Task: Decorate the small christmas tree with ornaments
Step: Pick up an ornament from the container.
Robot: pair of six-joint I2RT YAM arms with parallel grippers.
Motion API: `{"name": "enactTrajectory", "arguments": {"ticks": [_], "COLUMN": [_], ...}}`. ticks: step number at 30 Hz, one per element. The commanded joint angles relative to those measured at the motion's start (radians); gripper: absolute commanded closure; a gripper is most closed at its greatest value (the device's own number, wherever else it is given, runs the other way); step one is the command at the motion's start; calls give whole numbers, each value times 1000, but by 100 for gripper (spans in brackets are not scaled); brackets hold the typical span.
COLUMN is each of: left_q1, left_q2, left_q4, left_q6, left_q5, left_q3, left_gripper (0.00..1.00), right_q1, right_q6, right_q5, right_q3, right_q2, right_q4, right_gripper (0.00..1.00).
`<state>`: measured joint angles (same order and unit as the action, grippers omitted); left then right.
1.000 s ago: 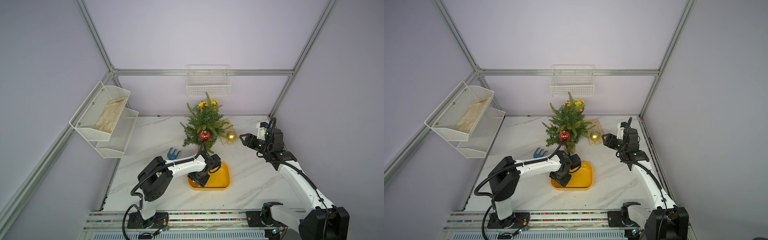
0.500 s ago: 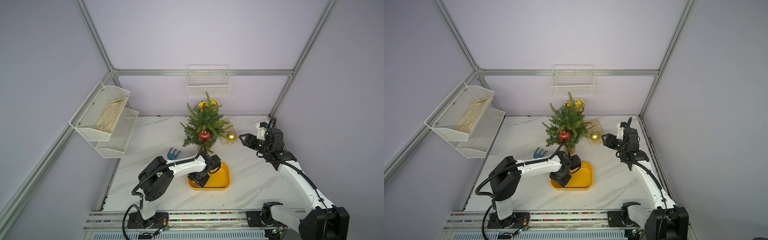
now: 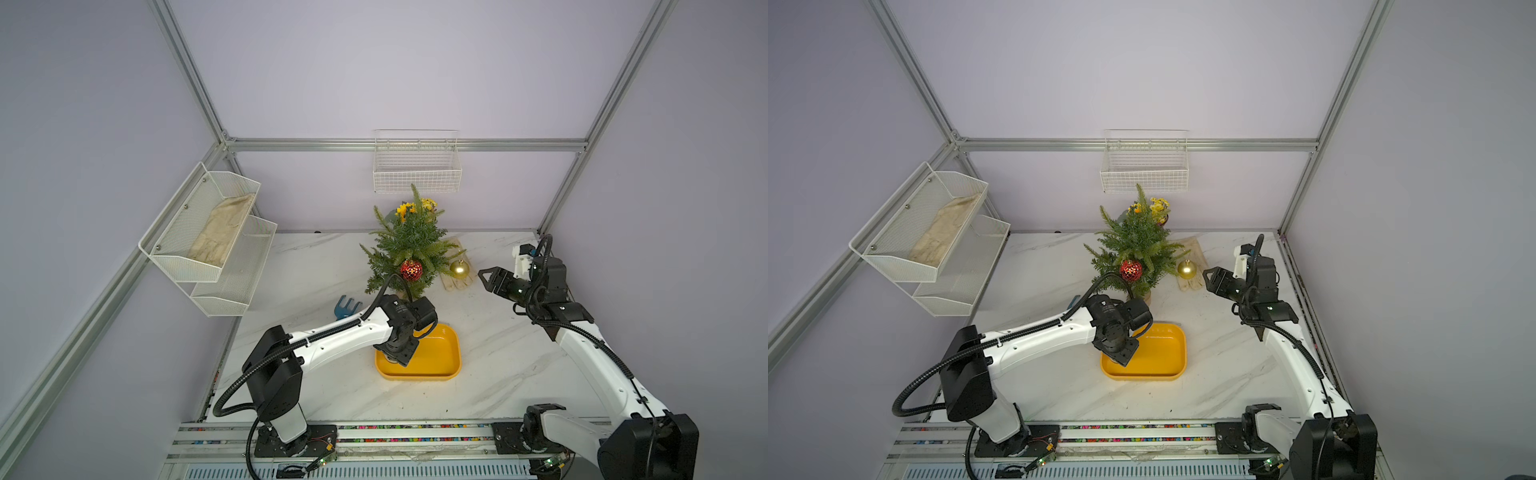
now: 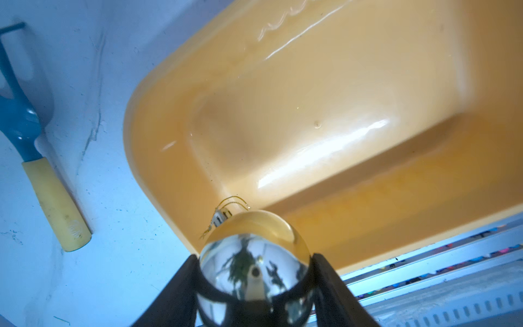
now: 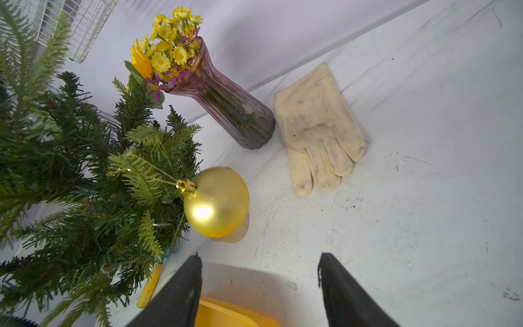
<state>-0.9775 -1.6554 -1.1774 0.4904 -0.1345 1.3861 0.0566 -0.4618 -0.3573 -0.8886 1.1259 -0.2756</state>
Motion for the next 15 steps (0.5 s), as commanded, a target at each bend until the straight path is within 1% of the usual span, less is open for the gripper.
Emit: {"name": "enactTrajectory", "arguments": {"ticks": [1,10,12,15], "left_q1": [-3,11,14,28], "left_q2": [67,209,250,329], "left_q4": [-8,14,21,37], "left_q6": [7,12,31,26], "left_q5": [-8,12,0,1], "left_q3": [91,123,123,120], "left_gripper": [43,43,43,43], "right_q1": [-6,-6,-6,-6], "right_q6": [3,-10,-14,-19], "right_q5": [-8,-24,-29,-35], "right_q3": [-10,-13,-16,-21], "right_q2": [-17,-22,-26,-32], "right_q4": [31,33,32,30], "right_gripper": [32,32,32,32]}}
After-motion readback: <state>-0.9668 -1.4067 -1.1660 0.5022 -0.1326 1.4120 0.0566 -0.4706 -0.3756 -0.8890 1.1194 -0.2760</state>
